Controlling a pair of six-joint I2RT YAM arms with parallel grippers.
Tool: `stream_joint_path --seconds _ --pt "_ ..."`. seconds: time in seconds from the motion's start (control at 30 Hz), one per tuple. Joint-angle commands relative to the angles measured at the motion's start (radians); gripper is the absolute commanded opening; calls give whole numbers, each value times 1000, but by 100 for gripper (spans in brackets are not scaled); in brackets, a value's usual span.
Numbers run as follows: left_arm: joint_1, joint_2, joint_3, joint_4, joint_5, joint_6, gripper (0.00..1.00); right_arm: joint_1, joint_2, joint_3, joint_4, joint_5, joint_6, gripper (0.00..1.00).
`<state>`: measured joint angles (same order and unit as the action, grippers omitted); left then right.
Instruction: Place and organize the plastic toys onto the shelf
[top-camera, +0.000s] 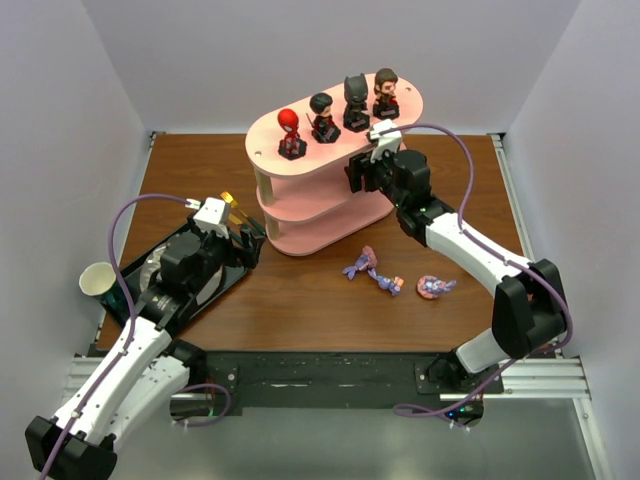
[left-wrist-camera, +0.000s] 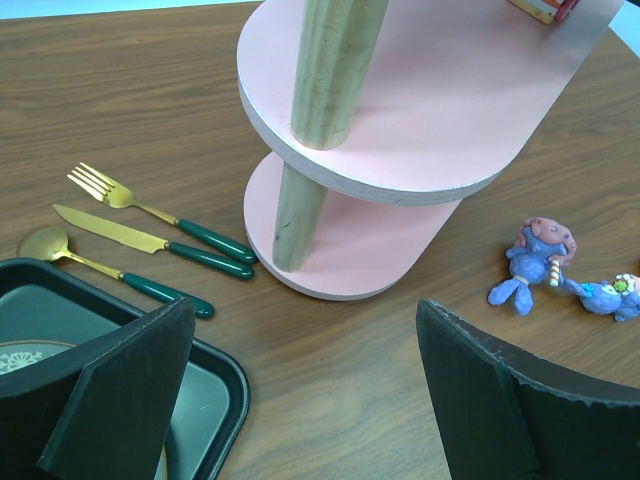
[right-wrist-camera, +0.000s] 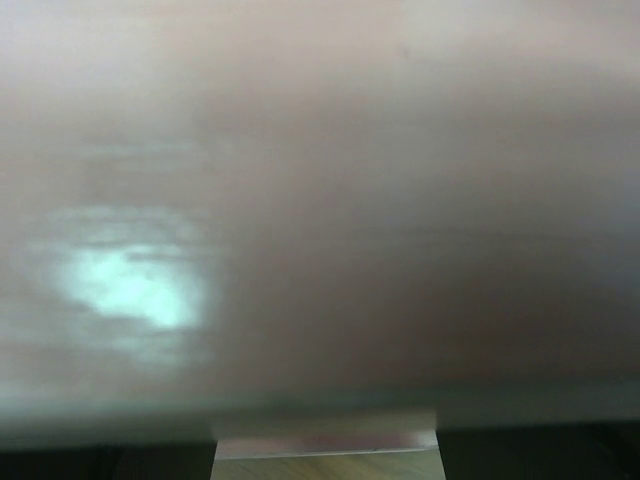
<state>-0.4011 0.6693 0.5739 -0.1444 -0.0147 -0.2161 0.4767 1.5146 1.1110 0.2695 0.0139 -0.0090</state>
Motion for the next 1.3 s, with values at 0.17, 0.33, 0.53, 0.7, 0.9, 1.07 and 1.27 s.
stream_joint_path --seconds 0.17,0.33,0.53,0.7,0.9,1.07,1.27 --pt "5 -14 -11 23 10 20 96 -3 -198 -16 -134 -11 61 80" --pt "5 -16 -11 25 10 20 96 -3 -347 -56 -343 79 63 84" --pt "5 -25 -12 28 48 18 97 -7 -551 -126 -593 226 96 87" --pt "5 -40 -17 26 68 17 97 -12 -662 -160 -774 375 185 88" --pt "2 -57 -19 28 101 20 97 -38 -671 -114 -989 514 329 87" --pt "-11 -83 -20 20 113 27 97 -118 -656 -148 -1063 500 437 88" --pt "-53 -122 -23 14 105 38 98 -329 -673 -206 -1066 374 481 99"
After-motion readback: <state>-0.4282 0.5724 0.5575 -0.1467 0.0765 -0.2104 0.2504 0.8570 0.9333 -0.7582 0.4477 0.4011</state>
